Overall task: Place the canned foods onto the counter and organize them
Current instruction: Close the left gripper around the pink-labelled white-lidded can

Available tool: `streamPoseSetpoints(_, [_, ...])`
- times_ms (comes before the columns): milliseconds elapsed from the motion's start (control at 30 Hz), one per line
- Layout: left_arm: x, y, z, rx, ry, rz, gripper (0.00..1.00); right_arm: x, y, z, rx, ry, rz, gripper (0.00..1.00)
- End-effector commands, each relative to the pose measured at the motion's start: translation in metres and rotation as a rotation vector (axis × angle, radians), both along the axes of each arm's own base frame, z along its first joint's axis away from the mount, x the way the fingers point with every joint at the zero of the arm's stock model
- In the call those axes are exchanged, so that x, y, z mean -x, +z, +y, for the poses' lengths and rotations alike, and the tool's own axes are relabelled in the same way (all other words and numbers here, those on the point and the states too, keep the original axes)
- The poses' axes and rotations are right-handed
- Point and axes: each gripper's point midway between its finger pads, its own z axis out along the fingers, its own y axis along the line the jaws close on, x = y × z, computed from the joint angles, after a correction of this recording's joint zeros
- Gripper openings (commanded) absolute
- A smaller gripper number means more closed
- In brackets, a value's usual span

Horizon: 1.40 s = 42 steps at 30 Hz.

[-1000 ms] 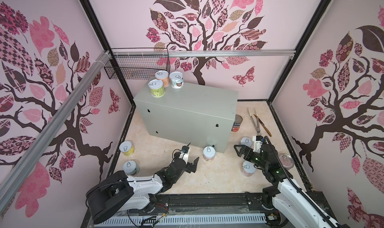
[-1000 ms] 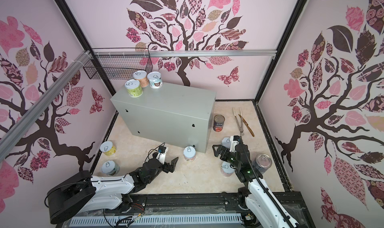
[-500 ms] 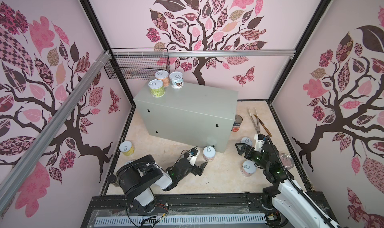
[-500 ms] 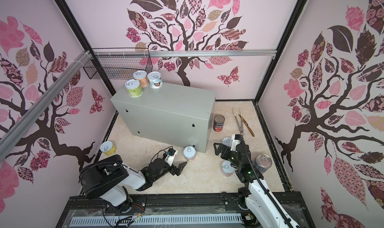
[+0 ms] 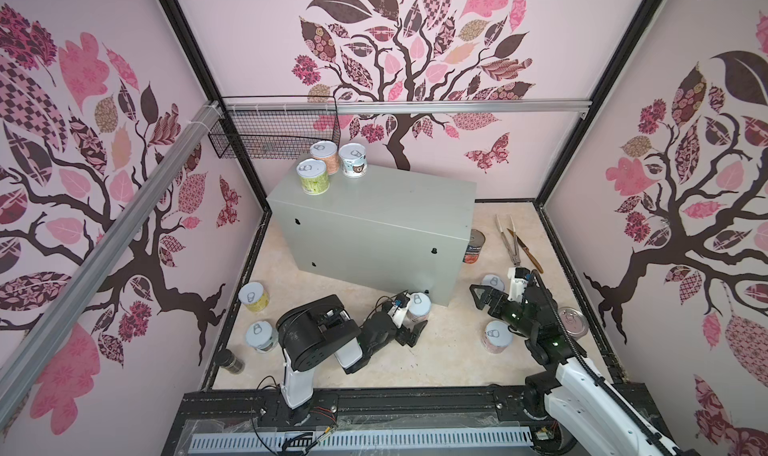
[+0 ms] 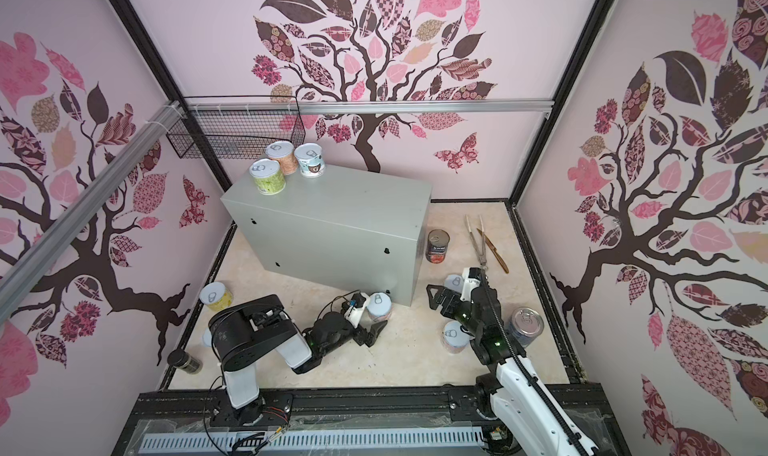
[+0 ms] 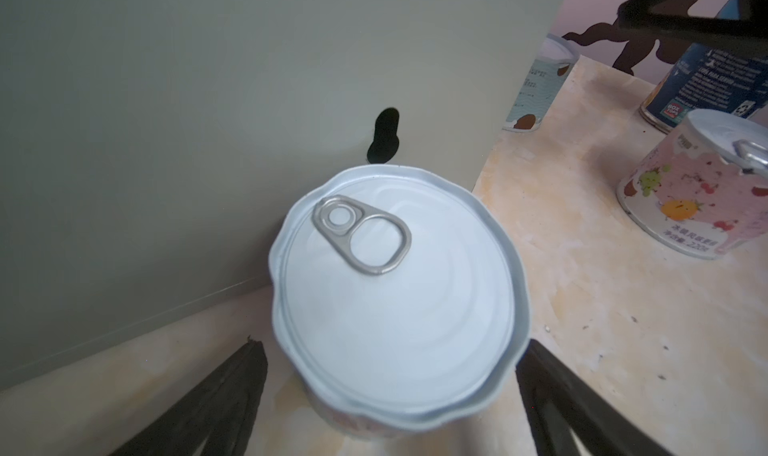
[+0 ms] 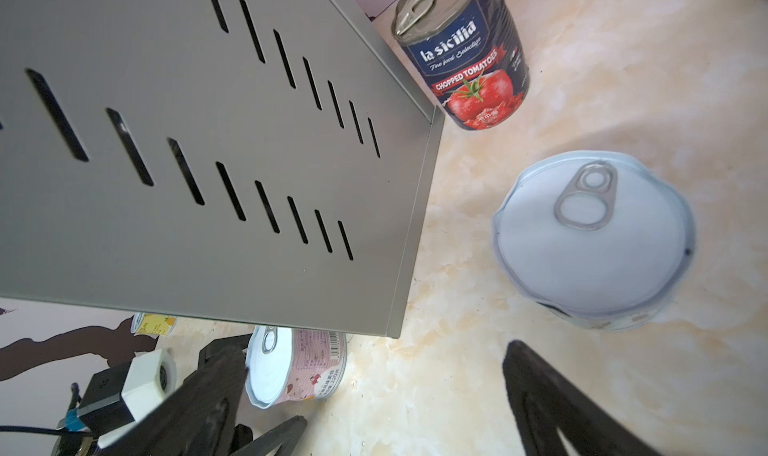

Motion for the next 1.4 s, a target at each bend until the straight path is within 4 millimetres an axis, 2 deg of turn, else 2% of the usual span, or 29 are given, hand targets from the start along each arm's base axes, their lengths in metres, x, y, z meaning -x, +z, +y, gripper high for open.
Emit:
streamPoseSetpoints(0, [-0.009,0.013,-0.011,0.035,0.012,-0.054,0.97,-0.003,0.013,0.002,0.009,0.008,-0.046,1.0])
streamPoseSetpoints(500, [-0.023,-0.004,-0.028,-0.004,0.064,-0.087,0.94,-0.003,0.016,0.004,0.005,0.015,-0.05,1.0])
streamPoseSetpoints(867, [-0.024,-0.016,-0.029,-0.032,0.104,-0.089,0.83,-0.001,0.018,0.005,0.003,0.021,-0.056,1.0])
streamPoseSetpoints(1100, [-0.019,-0.007,-0.024,-0.028,0.112,-0.101,0.75,0.001,0.02,0.006,-0.002,0.023,-0.059,1.0])
streamPoseSetpoints(1367, [-0.004,0.025,-0.022,0.006,0.119,-0.147,0.73,0.005,0.016,0.006,-0.02,0.026,-0.05,1.0])
